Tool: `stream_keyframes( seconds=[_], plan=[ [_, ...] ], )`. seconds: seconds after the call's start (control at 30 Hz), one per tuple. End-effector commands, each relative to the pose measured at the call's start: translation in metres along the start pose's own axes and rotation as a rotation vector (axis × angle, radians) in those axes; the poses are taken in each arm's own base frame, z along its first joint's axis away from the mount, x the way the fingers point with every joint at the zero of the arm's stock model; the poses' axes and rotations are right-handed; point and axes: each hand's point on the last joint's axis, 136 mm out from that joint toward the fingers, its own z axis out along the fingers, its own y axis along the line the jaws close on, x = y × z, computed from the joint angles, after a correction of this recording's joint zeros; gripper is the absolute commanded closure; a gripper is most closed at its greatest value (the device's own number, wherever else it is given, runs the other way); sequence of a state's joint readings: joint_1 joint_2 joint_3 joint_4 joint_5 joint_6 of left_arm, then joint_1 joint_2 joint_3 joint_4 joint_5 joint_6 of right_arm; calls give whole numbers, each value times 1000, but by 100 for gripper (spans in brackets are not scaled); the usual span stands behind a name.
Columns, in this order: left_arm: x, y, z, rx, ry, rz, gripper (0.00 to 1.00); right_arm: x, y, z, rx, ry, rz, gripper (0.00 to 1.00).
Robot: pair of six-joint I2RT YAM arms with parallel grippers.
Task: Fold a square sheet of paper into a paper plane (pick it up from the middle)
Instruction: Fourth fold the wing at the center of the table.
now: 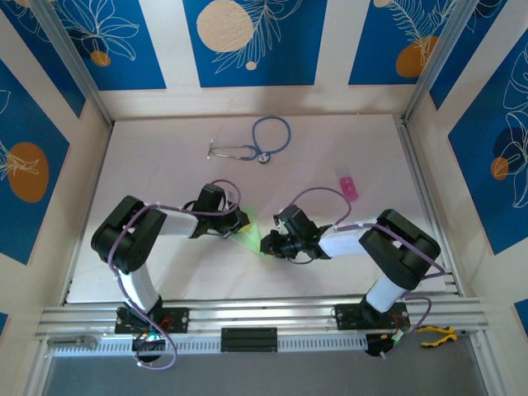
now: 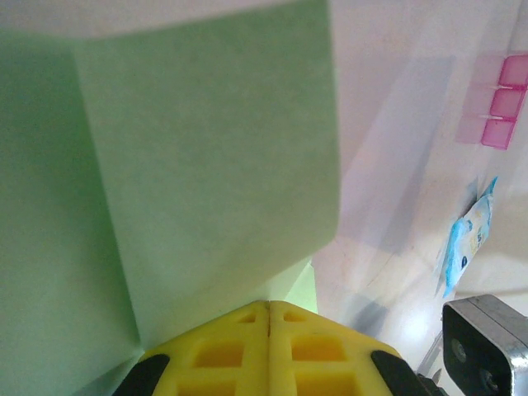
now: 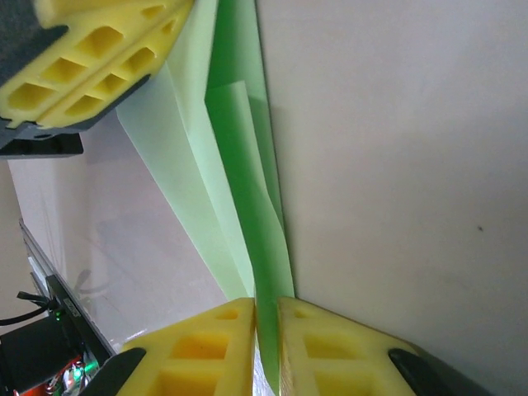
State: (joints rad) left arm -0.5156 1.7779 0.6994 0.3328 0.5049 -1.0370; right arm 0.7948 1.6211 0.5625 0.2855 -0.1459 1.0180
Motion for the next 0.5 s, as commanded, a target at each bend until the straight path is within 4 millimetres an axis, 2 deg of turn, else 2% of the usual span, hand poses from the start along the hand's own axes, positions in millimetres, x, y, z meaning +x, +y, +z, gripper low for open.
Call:
stream_keyframes(
  seconds=[0.0,0.23,0.47],
  plan=[
    [7,20,5,-66,22,-13,95,19,-16,-4,49,63,2,85],
    [7,20,5,-62,20,-17,95,26,-21,-2,72,88,-7,91],
    [7,21,5,-64,19,-21,95,30,-24,-7,101,94,-20,88]
  ],
)
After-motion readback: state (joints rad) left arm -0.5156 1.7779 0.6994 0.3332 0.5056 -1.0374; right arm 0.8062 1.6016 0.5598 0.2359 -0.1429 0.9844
